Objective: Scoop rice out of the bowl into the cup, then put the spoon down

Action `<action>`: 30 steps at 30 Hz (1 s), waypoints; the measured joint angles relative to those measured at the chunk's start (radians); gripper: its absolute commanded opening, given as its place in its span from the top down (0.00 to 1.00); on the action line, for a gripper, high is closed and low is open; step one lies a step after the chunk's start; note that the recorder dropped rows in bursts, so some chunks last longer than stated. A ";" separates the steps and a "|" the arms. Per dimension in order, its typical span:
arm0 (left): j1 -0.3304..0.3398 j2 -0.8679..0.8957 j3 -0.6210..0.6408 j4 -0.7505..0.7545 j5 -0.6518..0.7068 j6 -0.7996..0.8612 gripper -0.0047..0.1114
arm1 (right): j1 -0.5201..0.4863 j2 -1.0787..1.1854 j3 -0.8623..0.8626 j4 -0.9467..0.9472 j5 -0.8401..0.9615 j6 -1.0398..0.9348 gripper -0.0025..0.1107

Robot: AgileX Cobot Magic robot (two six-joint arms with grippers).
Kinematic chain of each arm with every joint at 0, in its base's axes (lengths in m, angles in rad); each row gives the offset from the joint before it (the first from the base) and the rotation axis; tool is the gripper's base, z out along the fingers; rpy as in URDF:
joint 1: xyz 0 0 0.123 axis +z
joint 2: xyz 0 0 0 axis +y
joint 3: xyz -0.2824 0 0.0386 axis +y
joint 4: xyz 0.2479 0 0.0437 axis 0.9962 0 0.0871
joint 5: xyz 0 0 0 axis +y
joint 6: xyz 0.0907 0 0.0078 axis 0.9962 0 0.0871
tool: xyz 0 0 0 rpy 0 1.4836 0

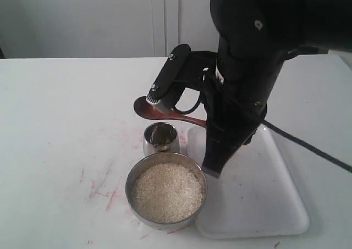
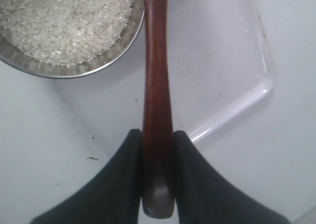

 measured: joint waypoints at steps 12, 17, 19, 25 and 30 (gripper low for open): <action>0.000 0.000 0.000 0.000 0.000 0.000 0.84 | 0.269 -0.045 0.289 -0.418 0.002 0.148 0.98; 0.000 0.000 0.000 0.000 0.000 0.000 0.84 | 0.283 -0.003 0.410 -0.598 0.000 0.203 0.98; 0.000 0.000 0.000 0.000 0.000 0.000 0.84 | 0.283 0.015 0.430 -0.647 0.000 0.223 0.98; 0.000 0.000 0.000 0.000 0.000 0.000 0.84 | 0.283 0.060 0.437 -0.739 -0.002 0.286 0.98; 0.000 0.000 0.000 0.000 0.000 0.000 0.84 | 0.283 0.100 0.437 -0.773 -0.012 0.298 0.98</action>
